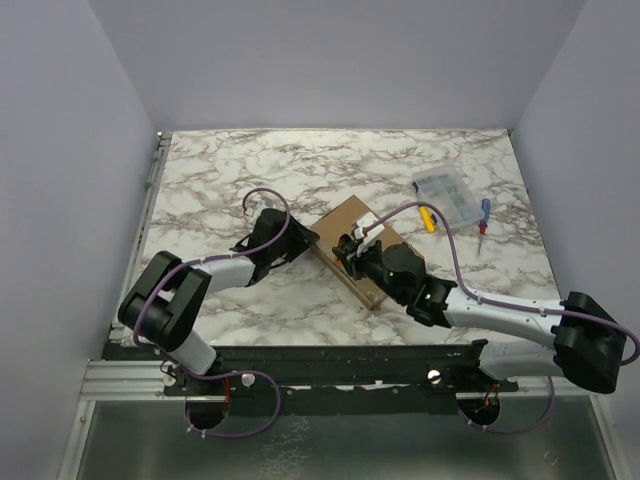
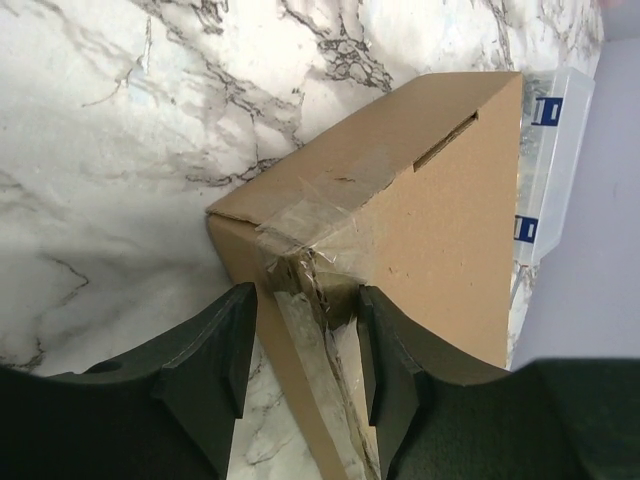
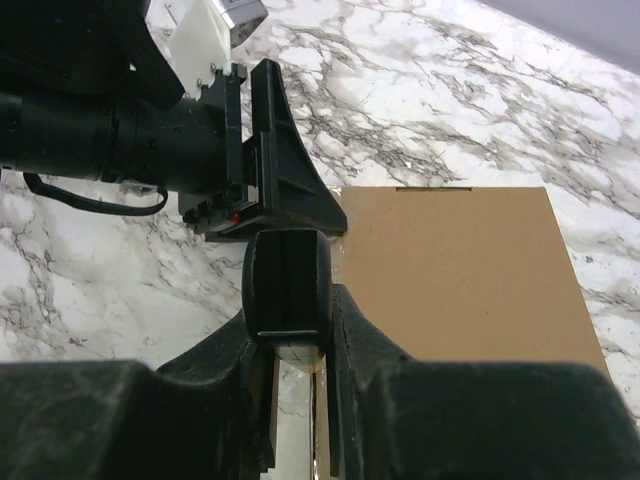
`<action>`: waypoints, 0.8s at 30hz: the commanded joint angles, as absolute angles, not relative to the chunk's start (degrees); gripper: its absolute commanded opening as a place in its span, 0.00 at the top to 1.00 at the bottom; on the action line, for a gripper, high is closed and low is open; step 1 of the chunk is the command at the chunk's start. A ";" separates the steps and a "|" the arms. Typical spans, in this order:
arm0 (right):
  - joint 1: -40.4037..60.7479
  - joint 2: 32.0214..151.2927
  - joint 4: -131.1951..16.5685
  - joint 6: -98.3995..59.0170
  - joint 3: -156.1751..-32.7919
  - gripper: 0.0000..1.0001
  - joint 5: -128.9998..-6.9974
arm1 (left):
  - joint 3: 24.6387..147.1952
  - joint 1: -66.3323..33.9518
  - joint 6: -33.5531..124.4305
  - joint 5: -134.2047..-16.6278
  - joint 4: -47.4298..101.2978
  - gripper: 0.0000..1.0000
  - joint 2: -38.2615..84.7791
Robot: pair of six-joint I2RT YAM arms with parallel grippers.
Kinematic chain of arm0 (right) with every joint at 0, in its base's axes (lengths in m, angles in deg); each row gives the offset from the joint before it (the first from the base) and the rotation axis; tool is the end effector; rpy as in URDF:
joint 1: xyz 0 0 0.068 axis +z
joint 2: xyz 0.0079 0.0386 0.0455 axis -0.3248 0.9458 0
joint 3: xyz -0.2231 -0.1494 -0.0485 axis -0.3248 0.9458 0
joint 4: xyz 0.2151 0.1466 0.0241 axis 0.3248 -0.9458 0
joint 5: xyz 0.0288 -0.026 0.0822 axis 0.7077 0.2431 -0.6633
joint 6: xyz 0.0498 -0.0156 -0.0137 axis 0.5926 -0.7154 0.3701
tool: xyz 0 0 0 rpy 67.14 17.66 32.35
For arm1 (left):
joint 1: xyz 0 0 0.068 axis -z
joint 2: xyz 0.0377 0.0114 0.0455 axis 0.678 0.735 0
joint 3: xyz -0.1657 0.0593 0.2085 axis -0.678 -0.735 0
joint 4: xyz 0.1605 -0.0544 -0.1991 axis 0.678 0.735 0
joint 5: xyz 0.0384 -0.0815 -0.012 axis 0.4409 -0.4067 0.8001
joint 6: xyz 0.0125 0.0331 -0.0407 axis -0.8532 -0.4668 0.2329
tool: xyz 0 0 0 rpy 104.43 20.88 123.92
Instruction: Unpack the express box
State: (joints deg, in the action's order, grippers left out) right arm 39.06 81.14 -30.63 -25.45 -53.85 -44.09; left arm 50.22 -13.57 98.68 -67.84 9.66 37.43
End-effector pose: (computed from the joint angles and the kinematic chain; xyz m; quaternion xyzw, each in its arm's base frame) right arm 0.1531 0.2262 0.2509 -0.2799 0.7076 0.2215 0.6099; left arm 0.2657 -0.1483 0.1568 -0.2676 0.8402 -0.3483 0.3180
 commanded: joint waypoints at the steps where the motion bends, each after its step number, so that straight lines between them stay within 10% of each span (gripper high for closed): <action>1: 39.67 79.13 -33.63 -23.21 -51.89 0.99 -42.47 | 51.48 -13.86 96.24 -60.58 17.15 0.51 40.92; 24: 42.04 68.14 -42.68 -18.26 -46.36 0.99 -37.49 | 56.30 -17.49 95.22 -60.74 20.84 0.53 44.93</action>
